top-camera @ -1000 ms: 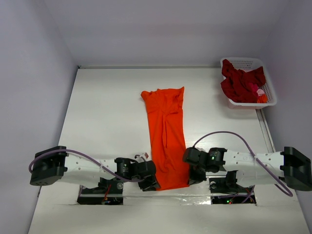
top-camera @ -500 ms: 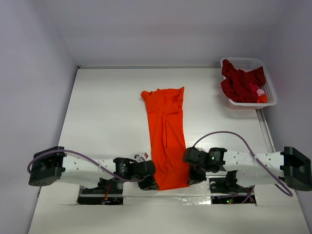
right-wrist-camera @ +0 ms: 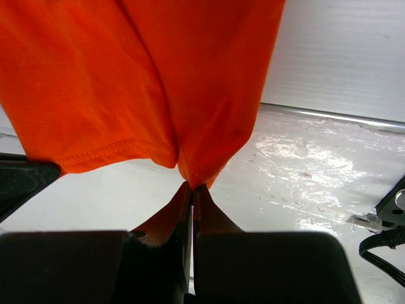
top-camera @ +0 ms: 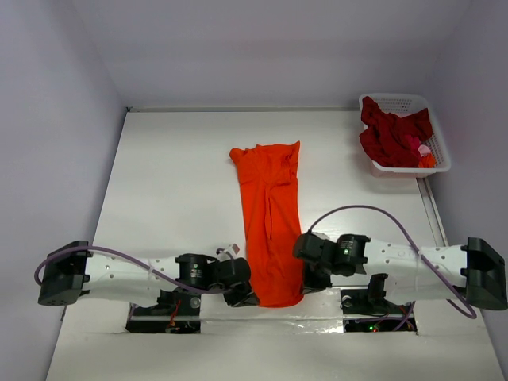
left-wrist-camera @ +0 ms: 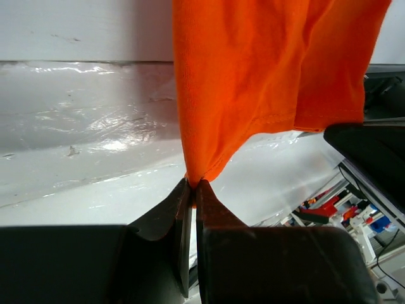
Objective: Fold and stack the t-shirts
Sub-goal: Grab the bottom of the folded rectangular tshirt with both arms, then fold the folded rectangular tshirt in 1/3 of the way
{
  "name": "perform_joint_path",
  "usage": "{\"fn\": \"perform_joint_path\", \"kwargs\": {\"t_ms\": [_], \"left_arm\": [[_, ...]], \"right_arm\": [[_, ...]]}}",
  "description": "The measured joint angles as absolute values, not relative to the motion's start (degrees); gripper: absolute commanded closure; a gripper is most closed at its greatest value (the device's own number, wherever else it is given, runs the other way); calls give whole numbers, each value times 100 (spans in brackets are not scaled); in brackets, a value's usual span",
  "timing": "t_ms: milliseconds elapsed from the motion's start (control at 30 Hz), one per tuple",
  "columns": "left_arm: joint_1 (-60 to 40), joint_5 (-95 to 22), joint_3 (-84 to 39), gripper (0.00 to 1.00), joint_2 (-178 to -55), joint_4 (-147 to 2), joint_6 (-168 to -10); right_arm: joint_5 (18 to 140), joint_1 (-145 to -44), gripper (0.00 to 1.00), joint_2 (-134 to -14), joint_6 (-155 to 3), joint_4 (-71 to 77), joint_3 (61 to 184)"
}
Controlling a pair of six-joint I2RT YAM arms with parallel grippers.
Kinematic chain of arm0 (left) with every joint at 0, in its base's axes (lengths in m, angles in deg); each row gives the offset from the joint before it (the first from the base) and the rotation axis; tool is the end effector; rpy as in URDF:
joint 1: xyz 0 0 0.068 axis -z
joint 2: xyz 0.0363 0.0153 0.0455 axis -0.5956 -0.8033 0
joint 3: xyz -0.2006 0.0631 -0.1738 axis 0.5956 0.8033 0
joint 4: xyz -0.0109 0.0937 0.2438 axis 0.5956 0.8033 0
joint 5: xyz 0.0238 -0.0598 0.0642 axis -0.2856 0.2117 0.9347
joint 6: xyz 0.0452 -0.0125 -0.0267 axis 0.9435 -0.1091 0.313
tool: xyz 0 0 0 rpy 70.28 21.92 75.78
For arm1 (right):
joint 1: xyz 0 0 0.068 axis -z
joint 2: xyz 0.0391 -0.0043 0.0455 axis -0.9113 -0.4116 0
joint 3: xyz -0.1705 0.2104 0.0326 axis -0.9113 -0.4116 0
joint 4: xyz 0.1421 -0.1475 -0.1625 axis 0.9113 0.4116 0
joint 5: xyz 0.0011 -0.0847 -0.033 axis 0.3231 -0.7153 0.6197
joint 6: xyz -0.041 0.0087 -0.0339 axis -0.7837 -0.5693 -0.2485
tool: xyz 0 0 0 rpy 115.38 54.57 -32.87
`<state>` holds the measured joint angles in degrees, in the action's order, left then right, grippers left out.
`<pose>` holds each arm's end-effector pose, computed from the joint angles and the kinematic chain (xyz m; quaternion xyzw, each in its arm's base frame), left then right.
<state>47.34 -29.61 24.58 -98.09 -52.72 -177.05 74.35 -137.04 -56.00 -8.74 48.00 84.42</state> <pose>0.0192 -0.1868 0.1746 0.1271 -0.9283 0.3486 0.0224 0.0568 0.1737 0.1940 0.0207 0.9862 0.1624 0.0250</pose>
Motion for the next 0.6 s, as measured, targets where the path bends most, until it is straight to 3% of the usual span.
{"fn": "perform_joint_path", "kwargs": {"t_ms": [267,600], "left_arm": [[4514,-2926,2445,100,-9785,-5065,-17652],[3277,-2959,1975,100,-9752,-4724,-16737]], "right_arm": [[7337,-13704,100,-5720,-1016,4896,8573],[7142,-13615,100,-5549,-1077,5069,8575]]}}
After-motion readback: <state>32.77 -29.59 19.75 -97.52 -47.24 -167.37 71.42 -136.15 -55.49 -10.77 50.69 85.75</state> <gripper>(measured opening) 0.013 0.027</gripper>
